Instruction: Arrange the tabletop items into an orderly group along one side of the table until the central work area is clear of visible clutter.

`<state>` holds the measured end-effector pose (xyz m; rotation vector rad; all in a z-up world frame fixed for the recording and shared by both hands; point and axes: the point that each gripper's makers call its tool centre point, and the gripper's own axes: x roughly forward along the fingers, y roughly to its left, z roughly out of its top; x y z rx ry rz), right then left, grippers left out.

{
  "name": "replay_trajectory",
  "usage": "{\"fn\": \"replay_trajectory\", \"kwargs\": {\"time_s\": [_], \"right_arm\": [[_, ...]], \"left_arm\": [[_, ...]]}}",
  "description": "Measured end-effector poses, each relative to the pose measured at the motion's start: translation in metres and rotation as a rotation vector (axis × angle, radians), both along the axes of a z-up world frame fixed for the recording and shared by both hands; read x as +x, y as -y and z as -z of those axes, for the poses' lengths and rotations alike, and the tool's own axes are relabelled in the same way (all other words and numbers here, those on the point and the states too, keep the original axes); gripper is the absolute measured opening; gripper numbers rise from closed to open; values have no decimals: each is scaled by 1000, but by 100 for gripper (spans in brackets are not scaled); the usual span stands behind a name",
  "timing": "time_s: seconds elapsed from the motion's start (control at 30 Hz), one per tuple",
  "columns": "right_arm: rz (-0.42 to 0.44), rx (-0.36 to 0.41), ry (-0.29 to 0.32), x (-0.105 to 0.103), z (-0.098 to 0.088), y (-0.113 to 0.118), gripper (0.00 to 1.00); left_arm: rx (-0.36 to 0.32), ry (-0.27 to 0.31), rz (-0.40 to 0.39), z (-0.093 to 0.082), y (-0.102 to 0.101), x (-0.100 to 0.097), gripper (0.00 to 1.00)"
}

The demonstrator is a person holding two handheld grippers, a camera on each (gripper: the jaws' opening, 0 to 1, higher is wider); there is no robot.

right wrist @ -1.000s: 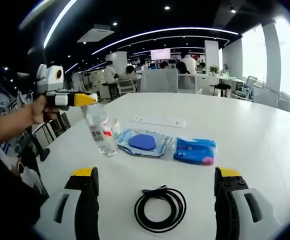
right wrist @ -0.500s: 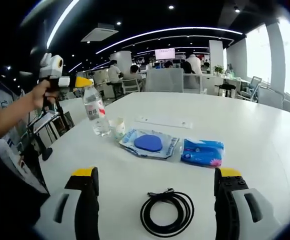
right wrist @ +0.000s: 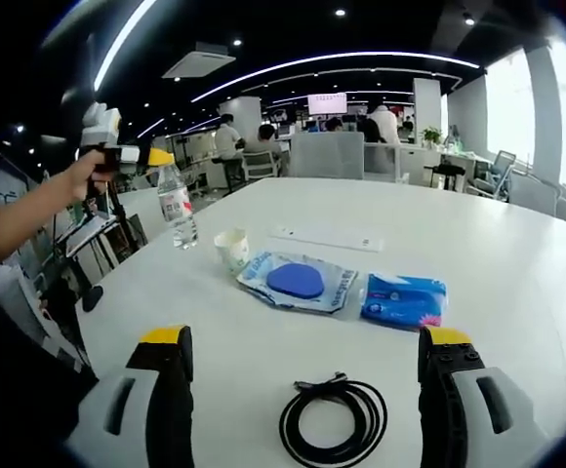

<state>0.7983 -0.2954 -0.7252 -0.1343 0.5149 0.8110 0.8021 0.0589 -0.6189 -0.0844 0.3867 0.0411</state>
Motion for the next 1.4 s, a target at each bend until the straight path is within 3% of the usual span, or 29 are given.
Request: {"fn": "replay_trajectory", "kwargs": {"time_s": [0.23,0.7,0.87,1.03,1.13,1.4], "right_arm": [[6,-10,-11,-2,3,2,92],[22,-24,-31,5,14,11,92],[39,-19,-43,10,19,18,92],[50,-18,-50,15,22,21,91],[54,-16,-55,17,24,22,91],[39,-23,-58,20,28,17,91]], "left_arm": [[36,-38,-79,18,-12,8,18],[-12,-84,-225,66,-18,34,18],[28,-99,-269,75,-24,38,18],[-1,-111,-346,86,-37,38,18],[24,-127,-360,90,-36,39,18],[-2,-110,-414,89,-33,42,18]]}}
